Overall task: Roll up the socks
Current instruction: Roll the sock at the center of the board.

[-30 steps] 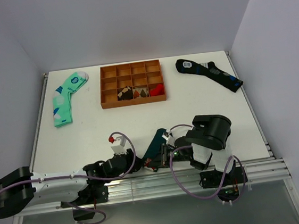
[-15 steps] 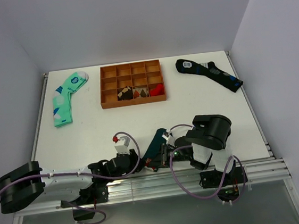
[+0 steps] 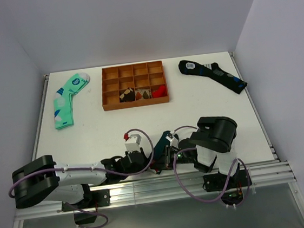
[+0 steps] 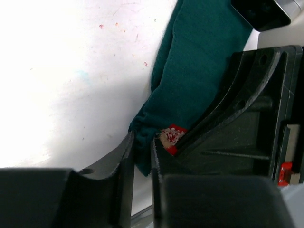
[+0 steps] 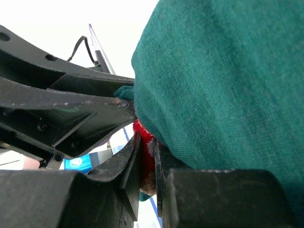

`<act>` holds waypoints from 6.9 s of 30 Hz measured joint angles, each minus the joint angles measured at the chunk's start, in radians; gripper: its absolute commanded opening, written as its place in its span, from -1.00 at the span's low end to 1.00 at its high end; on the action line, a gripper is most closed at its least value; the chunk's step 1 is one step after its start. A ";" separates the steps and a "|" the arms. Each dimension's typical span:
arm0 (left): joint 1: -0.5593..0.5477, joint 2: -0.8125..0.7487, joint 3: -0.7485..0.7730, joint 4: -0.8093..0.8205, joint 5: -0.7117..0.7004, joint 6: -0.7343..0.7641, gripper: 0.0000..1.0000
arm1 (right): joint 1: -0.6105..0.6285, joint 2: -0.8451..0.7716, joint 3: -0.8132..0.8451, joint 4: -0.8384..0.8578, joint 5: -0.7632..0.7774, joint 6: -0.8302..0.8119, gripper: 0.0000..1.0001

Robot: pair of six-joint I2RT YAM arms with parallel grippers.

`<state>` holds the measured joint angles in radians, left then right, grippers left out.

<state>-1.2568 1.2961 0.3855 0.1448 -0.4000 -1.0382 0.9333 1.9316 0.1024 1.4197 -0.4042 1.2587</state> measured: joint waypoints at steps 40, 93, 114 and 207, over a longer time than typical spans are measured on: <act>-0.025 0.144 0.275 -0.454 -0.103 -0.224 -1.00 | -0.052 -0.764 0.245 -1.429 0.629 -0.239 -0.22; -0.038 0.331 0.516 -0.688 -0.095 -0.166 -0.99 | -0.110 -1.178 -0.044 -1.081 0.528 -0.451 -0.08; -0.023 0.316 0.505 -0.676 -0.067 -0.148 -0.99 | 0.436 -0.865 -0.032 -0.795 0.821 -0.600 0.00; 0.298 0.505 0.657 -0.311 0.290 0.394 -0.16 | 0.486 -0.771 -0.024 -0.886 0.813 -0.227 -0.65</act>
<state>-0.9588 1.8008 1.0420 -0.1661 -0.1097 -0.6437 1.4197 1.1606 0.0780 0.5339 0.4091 1.0321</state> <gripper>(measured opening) 0.423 0.209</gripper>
